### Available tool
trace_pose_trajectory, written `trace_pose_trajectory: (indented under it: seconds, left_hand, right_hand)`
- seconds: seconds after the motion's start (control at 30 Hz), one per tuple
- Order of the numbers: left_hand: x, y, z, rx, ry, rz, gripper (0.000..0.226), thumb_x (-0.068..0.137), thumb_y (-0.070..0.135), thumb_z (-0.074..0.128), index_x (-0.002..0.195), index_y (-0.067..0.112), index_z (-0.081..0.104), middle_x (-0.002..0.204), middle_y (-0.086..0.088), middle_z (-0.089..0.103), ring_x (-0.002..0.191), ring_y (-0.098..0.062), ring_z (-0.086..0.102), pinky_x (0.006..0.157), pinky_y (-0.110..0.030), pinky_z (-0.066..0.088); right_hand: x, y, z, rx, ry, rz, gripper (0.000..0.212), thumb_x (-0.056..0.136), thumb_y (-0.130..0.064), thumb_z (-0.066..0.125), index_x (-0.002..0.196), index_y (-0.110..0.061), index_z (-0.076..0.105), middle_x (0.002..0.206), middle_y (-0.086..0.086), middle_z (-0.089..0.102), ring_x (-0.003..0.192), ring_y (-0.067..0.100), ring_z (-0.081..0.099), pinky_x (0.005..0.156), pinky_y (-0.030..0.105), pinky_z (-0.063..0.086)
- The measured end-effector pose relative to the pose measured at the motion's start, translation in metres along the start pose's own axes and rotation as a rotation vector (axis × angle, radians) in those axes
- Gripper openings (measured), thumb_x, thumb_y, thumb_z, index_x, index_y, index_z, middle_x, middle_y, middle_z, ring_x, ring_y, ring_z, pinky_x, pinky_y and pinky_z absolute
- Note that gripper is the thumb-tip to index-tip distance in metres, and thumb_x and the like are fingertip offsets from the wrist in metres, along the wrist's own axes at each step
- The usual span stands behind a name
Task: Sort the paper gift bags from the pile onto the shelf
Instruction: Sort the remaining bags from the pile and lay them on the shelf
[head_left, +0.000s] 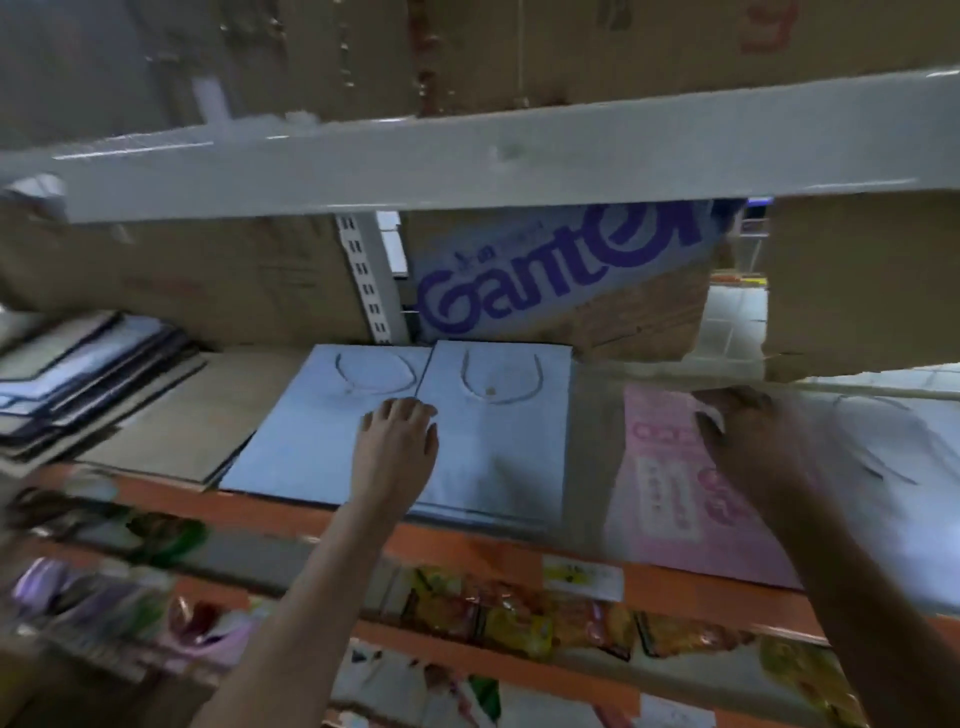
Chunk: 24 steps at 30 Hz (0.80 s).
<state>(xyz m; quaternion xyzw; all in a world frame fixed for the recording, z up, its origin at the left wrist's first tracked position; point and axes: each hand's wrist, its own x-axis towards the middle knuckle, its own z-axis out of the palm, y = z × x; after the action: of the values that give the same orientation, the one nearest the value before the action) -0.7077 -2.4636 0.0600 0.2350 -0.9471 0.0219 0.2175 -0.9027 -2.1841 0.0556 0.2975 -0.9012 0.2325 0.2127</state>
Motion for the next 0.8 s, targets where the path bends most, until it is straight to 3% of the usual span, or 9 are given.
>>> trace_pose_trajectory:
  seconds: [0.07, 0.13, 0.27, 0.47, 0.63, 0.8]
  left_hand:
    - [-0.008, -0.043, -0.016, 0.035, 0.005, -0.001, 0.017, 0.076, 0.013, 0.068, 0.092, 0.01, 0.07, 0.093, -0.01, 0.07, 0.09, -0.034, 0.065, 0.073, -0.043, 0.051]
    - [-0.017, -0.088, -0.03, 0.064, 0.024, -0.018, 0.017, 0.076, 0.013, 0.067, 0.092, 0.009, 0.07, 0.093, -0.011, 0.07, 0.09, -0.034, 0.065, 0.074, -0.043, 0.051]
    - [-0.038, -0.17, -0.054, 0.097, 0.034, -0.123, 0.025, 0.092, 0.02, 0.051, 0.113, 0.012, 0.063, 0.117, -0.007, 0.062, 0.11, -0.031, 0.054, 0.09, -0.04, 0.041]
    - [-0.07, -0.282, -0.065, 0.14, 0.057, -0.322, 0.031, 0.096, 0.03, 0.042, 0.121, 0.02, 0.057, 0.127, 0.0, 0.056, 0.123, -0.023, 0.045, 0.097, -0.036, 0.034]
    - [-0.08, -0.379, -0.06, 0.178, 0.041, -0.438, 0.028, 0.094, 0.03, 0.045, 0.111, 0.016, 0.063, 0.117, -0.005, 0.062, 0.115, -0.027, 0.052, 0.094, -0.04, 0.039]
    - [-0.065, -0.479, -0.061, 0.244, 0.067, -0.546, 0.023, 0.089, 0.028, 0.05, 0.092, 0.013, 0.067, 0.095, -0.006, 0.067, 0.095, -0.029, 0.061, 0.077, -0.039, 0.046]
  right_hand:
    - [0.007, -0.067, 0.023, 0.033, -0.054, -0.095, 0.017, 0.073, 0.006, 0.066, 0.089, 0.008, 0.069, 0.091, 0.029, 0.068, 0.082, 0.045, 0.064, 0.075, 0.05, 0.052]
    - [0.013, -0.131, 0.045, 0.1, -0.12, -0.122, 0.022, 0.085, -0.005, 0.057, 0.103, 0.003, 0.067, 0.103, 0.025, 0.066, 0.097, 0.042, 0.06, 0.084, 0.044, 0.048]
    - [0.009, -0.255, 0.08, 0.313, -0.238, -0.211, 0.032, 0.093, -0.012, 0.048, 0.122, -0.003, 0.057, 0.122, 0.016, 0.056, 0.116, 0.033, 0.045, 0.098, 0.037, 0.035]
    - [0.006, -0.405, 0.142, 0.445, -0.366, -0.397, 0.031, 0.092, -0.014, 0.05, 0.12, -0.004, 0.06, 0.119, 0.015, 0.059, 0.113, 0.031, 0.049, 0.097, 0.035, 0.035]
    - [0.028, -0.512, 0.2, 0.465, -0.484, -0.526, 0.029, 0.092, -0.016, 0.049, 0.118, -0.007, 0.06, 0.119, 0.011, 0.057, 0.111, 0.027, 0.049, 0.094, 0.031, 0.036]
    - [0.065, -0.602, 0.253, 0.487, -0.579, -0.564, 0.031, 0.093, -0.017, 0.047, 0.119, -0.006, 0.059, 0.12, 0.014, 0.059, 0.113, 0.028, 0.05, 0.094, 0.028, 0.032]
